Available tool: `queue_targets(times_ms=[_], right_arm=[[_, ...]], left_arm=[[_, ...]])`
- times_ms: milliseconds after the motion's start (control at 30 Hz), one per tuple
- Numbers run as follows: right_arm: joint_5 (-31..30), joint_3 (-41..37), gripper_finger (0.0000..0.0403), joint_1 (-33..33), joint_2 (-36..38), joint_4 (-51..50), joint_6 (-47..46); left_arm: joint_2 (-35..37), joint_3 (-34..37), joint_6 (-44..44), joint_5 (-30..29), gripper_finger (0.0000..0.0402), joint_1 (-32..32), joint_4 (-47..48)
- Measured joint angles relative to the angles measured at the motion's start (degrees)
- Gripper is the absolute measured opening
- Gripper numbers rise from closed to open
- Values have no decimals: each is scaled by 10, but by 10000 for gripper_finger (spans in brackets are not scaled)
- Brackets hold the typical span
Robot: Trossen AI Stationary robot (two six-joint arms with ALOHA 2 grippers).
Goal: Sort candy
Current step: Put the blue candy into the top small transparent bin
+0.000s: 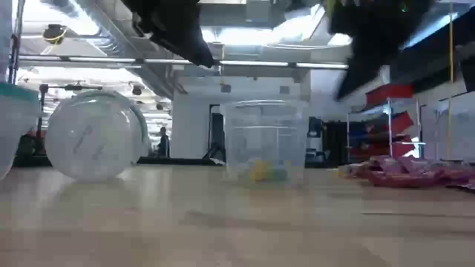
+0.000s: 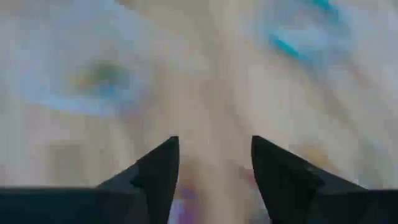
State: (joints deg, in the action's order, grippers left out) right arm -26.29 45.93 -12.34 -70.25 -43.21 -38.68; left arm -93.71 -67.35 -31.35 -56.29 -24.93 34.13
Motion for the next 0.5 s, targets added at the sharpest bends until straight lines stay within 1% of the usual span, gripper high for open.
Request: queue_targets(times_ms=[67,100,133,233,333,400,433,500], right_arm=[[-36,-29,161,0,20,-45,-95],[-42,-46,158,0,27,-62,-137],[-42,-66,156,0,33,-71,-170],[-29,-128,152,0,42,-53,-242],[-7,-184,152,0,41,-14,-281],[22,-211,151,0,41,33,-284],[36,-218,151,0,41,47,-282],[46,-221,151,-1,41,56,-273]], left_arm=[[0,0,0,0,189,0,0],[0,0,0,0,189,1,0],[0,0,0,0,189,2,-1],[0,0,0,0,189,2,-1],[0,0,0,0,189,2,-1],[0,0,0,0,189,2,-2],[0,0,0,0,189,2,-3],[0,0,-1,0,189,2,-3]])
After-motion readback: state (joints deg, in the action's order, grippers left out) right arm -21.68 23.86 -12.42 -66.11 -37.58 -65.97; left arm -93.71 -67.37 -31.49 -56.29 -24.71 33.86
